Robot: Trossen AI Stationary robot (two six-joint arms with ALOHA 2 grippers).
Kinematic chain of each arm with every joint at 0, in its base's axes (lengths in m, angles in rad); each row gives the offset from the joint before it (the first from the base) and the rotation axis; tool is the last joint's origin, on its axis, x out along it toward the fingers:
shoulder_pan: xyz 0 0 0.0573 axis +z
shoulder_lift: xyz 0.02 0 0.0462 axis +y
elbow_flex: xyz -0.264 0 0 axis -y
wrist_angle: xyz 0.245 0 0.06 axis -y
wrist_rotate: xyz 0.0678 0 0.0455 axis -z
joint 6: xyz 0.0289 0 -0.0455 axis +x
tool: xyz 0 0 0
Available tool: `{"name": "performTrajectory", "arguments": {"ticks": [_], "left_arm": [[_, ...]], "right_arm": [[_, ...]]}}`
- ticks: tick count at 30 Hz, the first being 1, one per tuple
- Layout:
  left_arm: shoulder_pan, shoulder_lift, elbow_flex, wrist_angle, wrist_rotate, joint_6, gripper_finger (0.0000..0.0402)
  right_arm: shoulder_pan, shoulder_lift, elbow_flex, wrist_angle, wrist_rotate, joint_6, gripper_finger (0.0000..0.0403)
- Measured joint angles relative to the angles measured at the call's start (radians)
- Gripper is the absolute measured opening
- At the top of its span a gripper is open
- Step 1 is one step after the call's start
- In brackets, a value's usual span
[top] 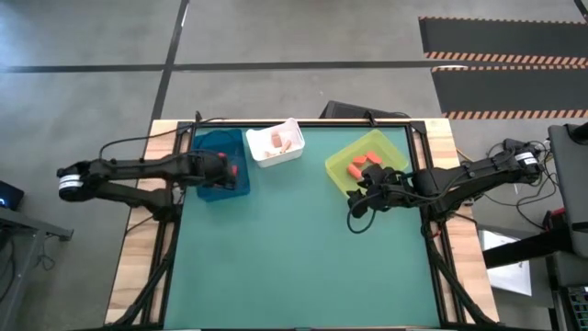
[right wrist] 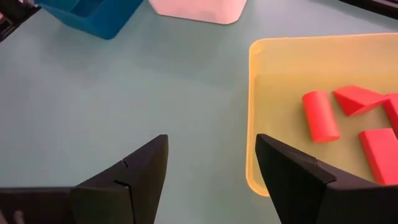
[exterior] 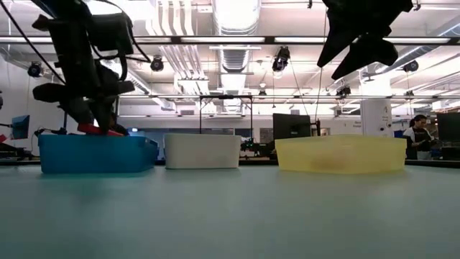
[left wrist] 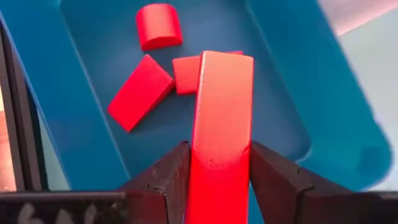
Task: Sort & place blocks by color
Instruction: Put the red block into the blue bin, then return to Home Position
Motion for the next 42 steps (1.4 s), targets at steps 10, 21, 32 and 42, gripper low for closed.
{"name": "performTrajectory", "arguments": {"ticks": [10,21,32,42], "left_arm": [[0.054,0.085,-0.018,0.001,0.042,-0.019,0.0141],[0.054,0.177,-0.012,0.000,0.043,-0.019,0.0143],[0.053,0.143,-0.012,0.000,0.043,0.003,0.0148],[0.049,0.137,-0.003,-0.002,0.084,0.034,0.0196]], "right_arm": [[0.000,0.000,0.000,0.000,0.006,0.013,0.0233],[0.000,0.000,0.000,-0.001,0.006,0.013,0.0233],[0.000,0.000,0.000,-0.001,0.006,0.011,0.0233],[0.000,0.000,0.000,-0.001,0.007,-0.007,0.0233]]}}
